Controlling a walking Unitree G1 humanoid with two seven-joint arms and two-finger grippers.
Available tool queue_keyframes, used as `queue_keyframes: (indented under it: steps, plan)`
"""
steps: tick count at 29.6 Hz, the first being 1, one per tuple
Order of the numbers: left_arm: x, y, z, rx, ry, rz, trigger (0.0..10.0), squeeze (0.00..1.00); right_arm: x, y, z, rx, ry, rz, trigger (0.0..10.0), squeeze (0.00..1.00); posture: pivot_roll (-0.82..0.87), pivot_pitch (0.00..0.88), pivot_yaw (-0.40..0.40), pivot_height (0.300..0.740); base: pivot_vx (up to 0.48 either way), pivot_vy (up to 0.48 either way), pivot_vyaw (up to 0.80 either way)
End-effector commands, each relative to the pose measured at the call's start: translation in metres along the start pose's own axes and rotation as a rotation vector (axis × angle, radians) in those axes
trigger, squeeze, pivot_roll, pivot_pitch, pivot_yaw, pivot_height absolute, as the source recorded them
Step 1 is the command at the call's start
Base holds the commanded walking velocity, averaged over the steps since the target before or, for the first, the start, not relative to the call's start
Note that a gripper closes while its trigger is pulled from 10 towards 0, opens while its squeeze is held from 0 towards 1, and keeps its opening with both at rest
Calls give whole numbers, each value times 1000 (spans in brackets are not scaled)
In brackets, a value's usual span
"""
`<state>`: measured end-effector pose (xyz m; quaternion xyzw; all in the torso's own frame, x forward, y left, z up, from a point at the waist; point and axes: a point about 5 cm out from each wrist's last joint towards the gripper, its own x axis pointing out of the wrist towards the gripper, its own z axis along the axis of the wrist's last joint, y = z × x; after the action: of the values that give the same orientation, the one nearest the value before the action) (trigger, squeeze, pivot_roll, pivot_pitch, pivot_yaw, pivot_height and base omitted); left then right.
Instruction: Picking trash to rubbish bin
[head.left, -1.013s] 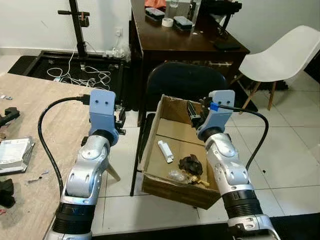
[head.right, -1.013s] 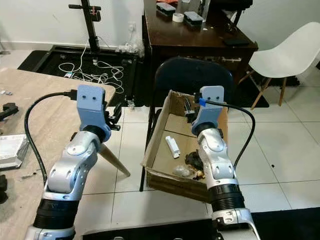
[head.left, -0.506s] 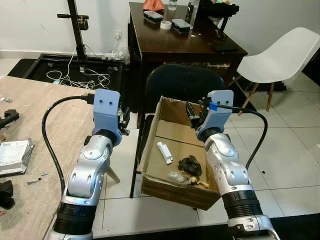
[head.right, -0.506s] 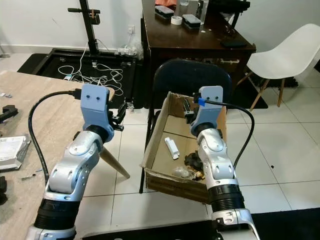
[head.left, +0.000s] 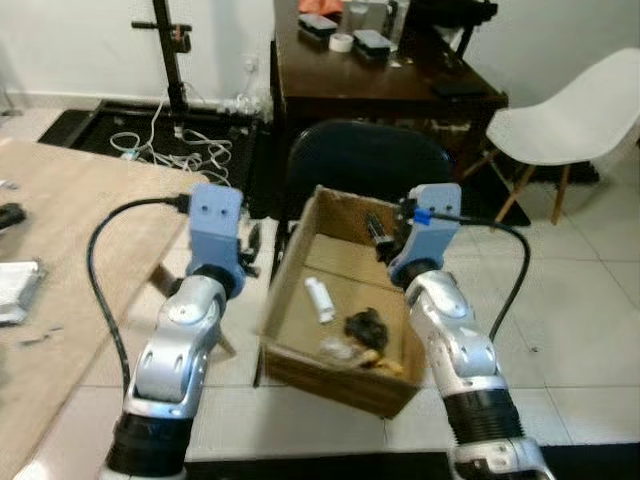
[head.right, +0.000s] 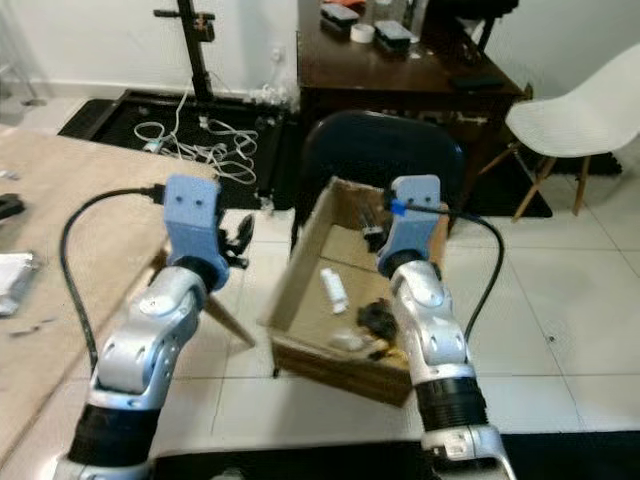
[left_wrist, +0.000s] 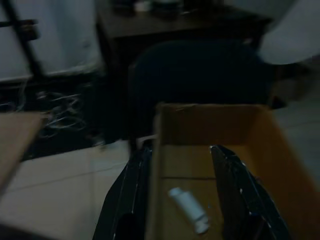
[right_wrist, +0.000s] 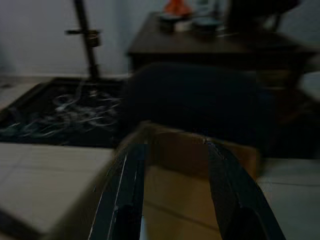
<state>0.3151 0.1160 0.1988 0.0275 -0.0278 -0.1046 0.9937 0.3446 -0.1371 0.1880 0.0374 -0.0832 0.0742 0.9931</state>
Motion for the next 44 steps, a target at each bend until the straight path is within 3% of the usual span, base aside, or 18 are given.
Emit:
queue_keyframes:
  steps: [1, 13, 20, 31, 36, 44]
  plan:
    - [-2, -1, -5, 1, 32, -24, 10000, 0, -2, 3, -4, 19, 22, 6, 10000, 0, 110, 123, -70, 740, 0, 0, 0]
    - [-2, -4, -9, 13, 93, -65, 10000, 0, -8, 3, -7, 26, 43, 2, 10000, 0, 112, 143, -58, 740, 0, 400, 0]
    - [-1, -3, -8, 56, 92, -67, 10000, 0, -10, 3, -7, 29, 48, -5, 10000, 0, 113, 144, -50, 740, 0, 0, 0]
    - [-1, -2, -3, 42, 26, -50, 10000, 0, -10, 3, -7, 34, 43, -7, 10000, 0, 117, 138, -43, 740, 0, 0, 0]
    - [-2, -1, 1, -9, -5, -23, 10000, 0, -10, 6, -7, 0, 41, 10, 10000, 0, 117, 123, -44, 740, 0, 0, 0]
    - [-1, 5, 4, -12, -27, 4, 10000, 0, -8, 16, -6, -47, 29, 65, 10000, 0, 126, 118, -43, 740, 0, 0, 467]
